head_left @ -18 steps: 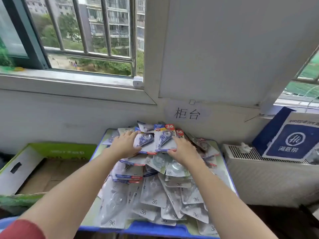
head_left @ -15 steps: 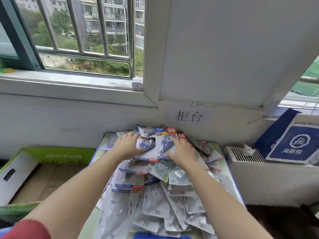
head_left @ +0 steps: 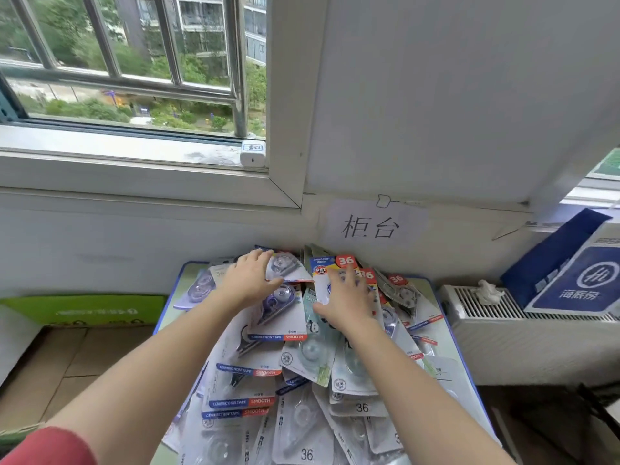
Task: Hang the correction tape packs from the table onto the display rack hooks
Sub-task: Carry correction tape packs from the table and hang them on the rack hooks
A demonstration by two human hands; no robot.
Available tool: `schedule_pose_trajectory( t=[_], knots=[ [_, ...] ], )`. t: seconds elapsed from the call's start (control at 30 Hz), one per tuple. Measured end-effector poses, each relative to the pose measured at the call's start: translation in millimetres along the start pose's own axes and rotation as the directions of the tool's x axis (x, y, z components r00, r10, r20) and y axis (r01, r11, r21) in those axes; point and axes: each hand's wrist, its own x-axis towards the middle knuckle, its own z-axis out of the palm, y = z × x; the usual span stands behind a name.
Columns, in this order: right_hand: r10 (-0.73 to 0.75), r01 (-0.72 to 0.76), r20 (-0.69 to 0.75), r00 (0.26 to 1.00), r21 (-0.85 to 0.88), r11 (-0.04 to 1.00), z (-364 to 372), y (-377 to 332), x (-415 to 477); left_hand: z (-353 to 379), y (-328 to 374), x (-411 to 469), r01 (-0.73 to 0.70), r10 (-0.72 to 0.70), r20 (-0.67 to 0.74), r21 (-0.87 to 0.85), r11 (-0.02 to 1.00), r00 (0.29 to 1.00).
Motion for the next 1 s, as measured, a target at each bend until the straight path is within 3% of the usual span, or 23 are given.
schedule_pose_trajectory(
  t=[0.17, 0.37, 0.67, 0.8, 1.0],
  knots=[
    [0.018, -0.017, -0.007, 1.0, 0.093, 0.996, 1, 13, 7, 2, 25, 20, 0.006, -0.007, 0.017, 0.031, 1.0, 1.0],
    [0.004, 0.006, -0.059, 0.998, 0.16, 0.987, 1, 21, 11, 9, 45, 32, 0.015, -0.04, 0.137, 0.177, 0.984, 0.99],
    [-0.011, 0.028, -0.089, 0.996, 0.193, 0.981, 4, 26, 13, 18, 49, 30, 0.063, -0.073, 0.056, 0.161, 0.985, 0.996],
    [-0.027, 0.044, -0.103, 0.994, 0.175, 0.984, 3, 28, 10, 23, 51, 29, 0.092, -0.094, 0.028, 0.047, 0.995, 0.995],
    [-0.029, 0.051, -0.112, 0.993, 0.199, 0.979, -1, 33, 3, 9, 47, 9, -0.013, 0.015, -0.067, 0.032, 0.999, 0.998]
  ],
)
